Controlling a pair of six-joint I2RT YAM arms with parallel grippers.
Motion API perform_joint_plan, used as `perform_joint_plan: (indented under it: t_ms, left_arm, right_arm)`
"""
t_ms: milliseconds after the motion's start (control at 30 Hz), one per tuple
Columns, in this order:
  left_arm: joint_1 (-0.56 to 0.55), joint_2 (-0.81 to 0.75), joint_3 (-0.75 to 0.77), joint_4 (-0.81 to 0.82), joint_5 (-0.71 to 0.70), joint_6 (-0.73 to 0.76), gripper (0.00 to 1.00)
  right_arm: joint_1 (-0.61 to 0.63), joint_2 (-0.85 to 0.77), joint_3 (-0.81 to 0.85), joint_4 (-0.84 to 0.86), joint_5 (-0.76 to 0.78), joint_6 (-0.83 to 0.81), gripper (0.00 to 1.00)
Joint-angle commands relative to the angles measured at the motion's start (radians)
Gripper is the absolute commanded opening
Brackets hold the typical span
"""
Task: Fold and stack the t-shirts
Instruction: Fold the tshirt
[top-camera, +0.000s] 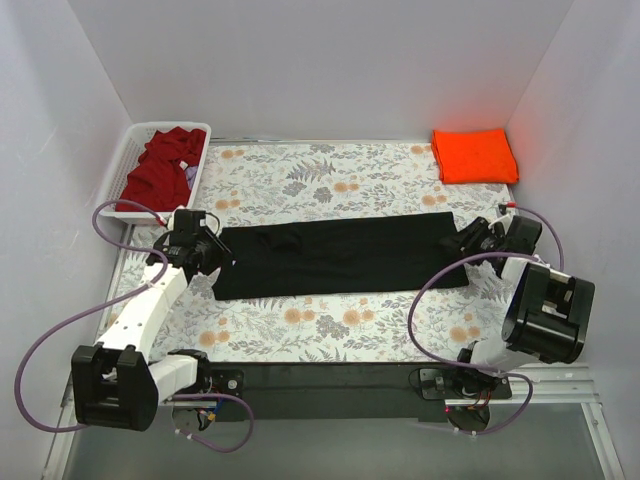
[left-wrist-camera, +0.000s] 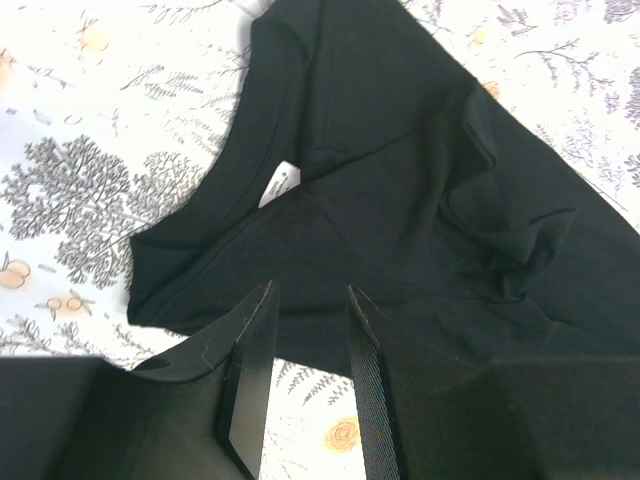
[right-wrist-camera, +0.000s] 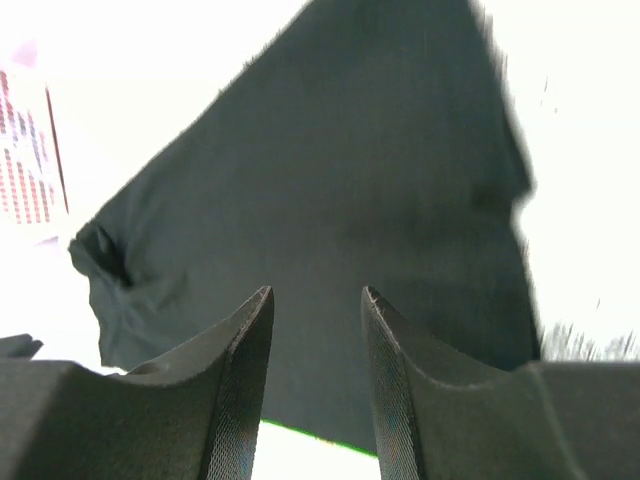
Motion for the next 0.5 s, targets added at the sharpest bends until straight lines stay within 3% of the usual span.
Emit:
perform_joint_plan:
  t_ms: [0,233,467]
  left_arm:
    - [0.002,0.002,0.010,0.060,0.027,0.037,0.32]
    - [0.002,0.116,0.048,0.128,0.120,0.033,0.33]
    - [-0.002,0.261,0.146,0.183,0.168,0.025,0.37]
  right_arm:
    - [0.002,0.069,0.099,0.128,0.003,0.030,0.47]
    - [0.003,0.275,0.170,0.142,0.033,0.033,0.43]
    - [0.049,0.146,0.207,0.117,0.054,-0.062,0.45]
